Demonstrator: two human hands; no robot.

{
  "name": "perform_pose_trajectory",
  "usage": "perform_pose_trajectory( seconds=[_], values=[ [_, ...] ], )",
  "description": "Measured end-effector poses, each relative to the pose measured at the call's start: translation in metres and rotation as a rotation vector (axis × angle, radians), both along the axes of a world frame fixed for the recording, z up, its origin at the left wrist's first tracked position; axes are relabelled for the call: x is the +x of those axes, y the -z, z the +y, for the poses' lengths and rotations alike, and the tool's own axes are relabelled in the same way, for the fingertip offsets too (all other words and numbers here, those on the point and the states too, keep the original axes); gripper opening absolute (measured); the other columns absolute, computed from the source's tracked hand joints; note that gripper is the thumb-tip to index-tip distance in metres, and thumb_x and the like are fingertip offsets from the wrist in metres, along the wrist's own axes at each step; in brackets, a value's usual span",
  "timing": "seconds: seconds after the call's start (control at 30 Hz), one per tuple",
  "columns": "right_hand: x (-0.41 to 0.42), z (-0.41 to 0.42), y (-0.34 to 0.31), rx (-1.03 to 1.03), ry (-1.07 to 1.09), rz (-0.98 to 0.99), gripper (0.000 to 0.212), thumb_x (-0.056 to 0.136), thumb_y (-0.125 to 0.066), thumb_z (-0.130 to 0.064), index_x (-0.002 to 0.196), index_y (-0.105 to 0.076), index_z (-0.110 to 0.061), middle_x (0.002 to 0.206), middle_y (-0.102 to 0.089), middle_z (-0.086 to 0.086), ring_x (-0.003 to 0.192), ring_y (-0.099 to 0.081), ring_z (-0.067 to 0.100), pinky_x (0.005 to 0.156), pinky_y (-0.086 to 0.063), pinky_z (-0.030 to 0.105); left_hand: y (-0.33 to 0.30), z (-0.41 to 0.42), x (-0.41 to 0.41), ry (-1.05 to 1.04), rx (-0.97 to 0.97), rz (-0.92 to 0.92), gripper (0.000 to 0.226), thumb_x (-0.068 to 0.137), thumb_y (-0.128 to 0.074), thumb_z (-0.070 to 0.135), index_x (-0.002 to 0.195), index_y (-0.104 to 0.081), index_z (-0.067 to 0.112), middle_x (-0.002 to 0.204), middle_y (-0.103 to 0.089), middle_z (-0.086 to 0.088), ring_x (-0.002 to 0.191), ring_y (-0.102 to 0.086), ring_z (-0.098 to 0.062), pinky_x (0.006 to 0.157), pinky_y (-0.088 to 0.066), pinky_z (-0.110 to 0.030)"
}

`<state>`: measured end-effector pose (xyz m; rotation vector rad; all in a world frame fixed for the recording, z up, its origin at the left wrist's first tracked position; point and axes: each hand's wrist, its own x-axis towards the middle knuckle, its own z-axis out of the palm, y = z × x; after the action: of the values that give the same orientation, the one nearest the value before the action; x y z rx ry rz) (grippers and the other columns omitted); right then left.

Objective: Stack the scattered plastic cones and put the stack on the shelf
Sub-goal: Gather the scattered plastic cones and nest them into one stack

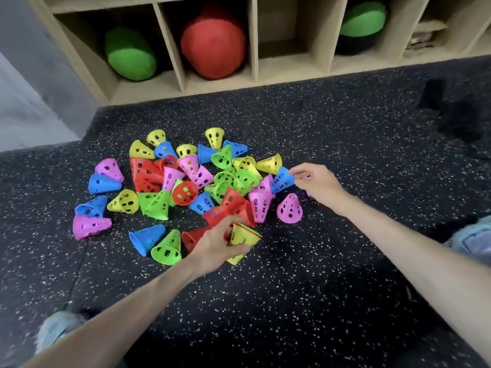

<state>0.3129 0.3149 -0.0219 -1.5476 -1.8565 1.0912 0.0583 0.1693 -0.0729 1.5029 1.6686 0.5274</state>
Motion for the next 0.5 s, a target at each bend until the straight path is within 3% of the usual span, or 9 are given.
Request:
perform_pose_trajectory(
  seconds=[0.1,0.2,0.27,0.33,0.37,0.5],
  values=[
    [-0.003,0.017,0.018,-0.016,0.006,-0.044,0.032,0.097,-0.057,-0.007,0.123,-0.069,-0.022,0.114,-0.063,-0.008,0.105,-0.057,0.010,0.085,-0.042,0.028,0.023,0.003,-0.001,-0.022,-0.016,-0.012,0.054,0.087,-0.079,0.039,0.131,-0.048,0.048,0.124,-0.058,0.001,0.079,-0.057,-0.006,0.074,-0.051,-0.030],
    [-0.007,0.035,0.033,-0.009,-0.025,-0.118,0.035,0.097,-0.058,-0.011,0.127,-0.065,-0.029,0.096,-0.049,-0.018,0.080,-0.048,0.001,0.077,-0.040,0.025,0.040,0.004,-0.002,-0.047,0.008,-0.021,0.052,0.089,-0.078,0.032,0.131,-0.050,0.045,0.105,-0.060,0.007,0.081,-0.060,-0.018,0.081,-0.054,-0.041],
    [-0.013,0.044,0.041,-0.034,-0.075,-0.166,0.039,0.098,-0.059,-0.014,0.134,-0.061,-0.029,0.112,-0.053,-0.009,0.090,-0.053,0.003,0.078,-0.040,0.021,0.050,0.004,-0.004,-0.064,0.022,-0.041,0.051,0.087,-0.079,0.028,0.126,-0.051,0.047,0.101,-0.064,0.005,0.077,-0.062,-0.032,0.081,-0.056,-0.048],
    [-0.019,0.052,0.048,-0.074,-0.100,-0.213,0.043,0.099,-0.059,-0.014,0.141,-0.057,-0.025,0.145,-0.049,-0.001,0.126,-0.051,0.017,0.096,-0.038,0.025,0.057,0.005,-0.005,-0.081,0.027,-0.055,0.050,0.087,-0.080,0.025,0.124,-0.053,0.046,0.100,-0.065,0.012,0.080,-0.065,-0.029,0.077,-0.058,-0.047],
    [-0.022,0.055,0.050,-0.101,-0.099,-0.233,0.044,0.099,-0.058,-0.014,0.142,-0.056,-0.025,0.152,-0.046,0.000,0.133,-0.047,0.021,0.098,-0.037,0.028,0.059,0.005,-0.005,-0.085,0.032,-0.055,0.050,0.086,-0.081,0.024,0.123,-0.054,0.044,0.098,-0.064,0.015,0.080,-0.065,-0.027,0.076,-0.058,-0.045],
    [-0.033,0.057,0.058,-0.127,-0.034,-0.250,0.042,0.099,-0.055,-0.011,0.140,-0.060,-0.019,0.149,-0.052,0.002,0.122,-0.054,0.023,0.087,-0.038,0.027,0.062,0.005,-0.006,-0.096,0.044,-0.048,0.049,0.086,-0.081,0.023,0.122,-0.054,0.042,0.097,-0.062,0.017,0.075,-0.062,-0.022,0.076,-0.058,-0.043]
  ],
)
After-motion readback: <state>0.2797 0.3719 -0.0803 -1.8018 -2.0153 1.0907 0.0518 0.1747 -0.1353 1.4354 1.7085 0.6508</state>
